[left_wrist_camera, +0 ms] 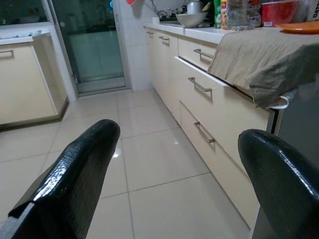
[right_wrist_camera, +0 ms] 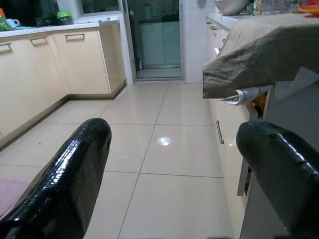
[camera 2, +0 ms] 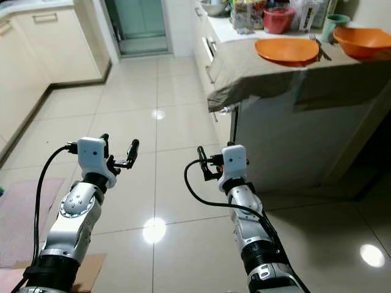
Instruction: Setting the table
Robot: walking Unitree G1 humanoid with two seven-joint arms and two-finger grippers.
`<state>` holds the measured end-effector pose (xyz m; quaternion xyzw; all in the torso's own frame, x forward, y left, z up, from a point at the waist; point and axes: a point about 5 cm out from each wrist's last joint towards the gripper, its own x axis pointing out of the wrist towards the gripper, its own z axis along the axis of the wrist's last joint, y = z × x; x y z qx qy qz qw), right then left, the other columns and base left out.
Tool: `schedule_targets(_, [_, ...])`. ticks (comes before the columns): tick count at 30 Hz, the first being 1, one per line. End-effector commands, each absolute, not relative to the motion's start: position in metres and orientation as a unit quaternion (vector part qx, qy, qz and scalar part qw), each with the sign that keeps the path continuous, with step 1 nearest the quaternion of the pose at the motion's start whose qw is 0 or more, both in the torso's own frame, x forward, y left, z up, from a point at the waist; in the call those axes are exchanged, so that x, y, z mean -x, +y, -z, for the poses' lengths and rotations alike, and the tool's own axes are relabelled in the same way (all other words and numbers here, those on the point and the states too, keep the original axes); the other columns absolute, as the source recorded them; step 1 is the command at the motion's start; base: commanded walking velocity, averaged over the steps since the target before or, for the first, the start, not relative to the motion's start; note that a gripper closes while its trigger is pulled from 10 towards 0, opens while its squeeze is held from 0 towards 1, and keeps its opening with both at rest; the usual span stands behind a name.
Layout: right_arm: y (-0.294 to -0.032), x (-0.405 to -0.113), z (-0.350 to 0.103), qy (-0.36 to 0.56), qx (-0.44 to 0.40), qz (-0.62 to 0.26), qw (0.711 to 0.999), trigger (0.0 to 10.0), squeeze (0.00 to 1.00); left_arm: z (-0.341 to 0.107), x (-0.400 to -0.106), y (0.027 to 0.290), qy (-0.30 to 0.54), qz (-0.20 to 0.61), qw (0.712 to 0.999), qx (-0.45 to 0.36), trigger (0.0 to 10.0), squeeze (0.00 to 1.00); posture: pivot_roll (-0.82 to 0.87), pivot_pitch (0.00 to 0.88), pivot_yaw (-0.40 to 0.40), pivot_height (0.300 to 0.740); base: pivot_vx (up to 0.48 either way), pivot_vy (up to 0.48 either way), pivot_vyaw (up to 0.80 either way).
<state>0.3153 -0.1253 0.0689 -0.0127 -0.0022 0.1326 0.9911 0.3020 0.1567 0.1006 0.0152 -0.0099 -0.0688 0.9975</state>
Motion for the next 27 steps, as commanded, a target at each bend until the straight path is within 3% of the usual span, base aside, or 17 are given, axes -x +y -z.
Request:
schedule_targets(1, [-0.1253,-0.3159,-0.0703,-0.002,0.018,-0.135,0.991,10.0,0.00,-0.1021,-0.3015,0.1601,-0.012,0.062,0.998,-0.027,10.0,0.00,-0.15,0.000,0.100,0.740,0.000,0.000,0.00])
schedule_targets(8, [-0.1277,-0.3140,-0.0685,-0.001,0.011,-0.131,0.991,10.0,0.00,-0.1001,-0.2989,0.1588,-0.006,0.066,0.997,-0.033,10.0,0.00,-0.15,0.000,0.102,0.740,0.000,0.000,0.00])
schedule_targets(19, [-0.1270,-0.3100,-0.0679,-0.005,0.010,-0.141,0.990,10.0,0.00,-0.0989,-0.2965,0.1610,-0.003,0.062,0.998,-0.026,10.0,0.00,-0.16,0.000,0.105,0.740,0.000,-0.465,0.00])
schedule_targets(27, [-0.1263,-0.3104,-0.0658,0.002,0.008,-0.133,0.991,10.0,0.00,-0.0995,-0.2969,0.1600,-0.001,0.064,0.998,-0.029,10.0,0.00,-0.16,0.000,0.109,0.740,0.000,-0.460,0.41])
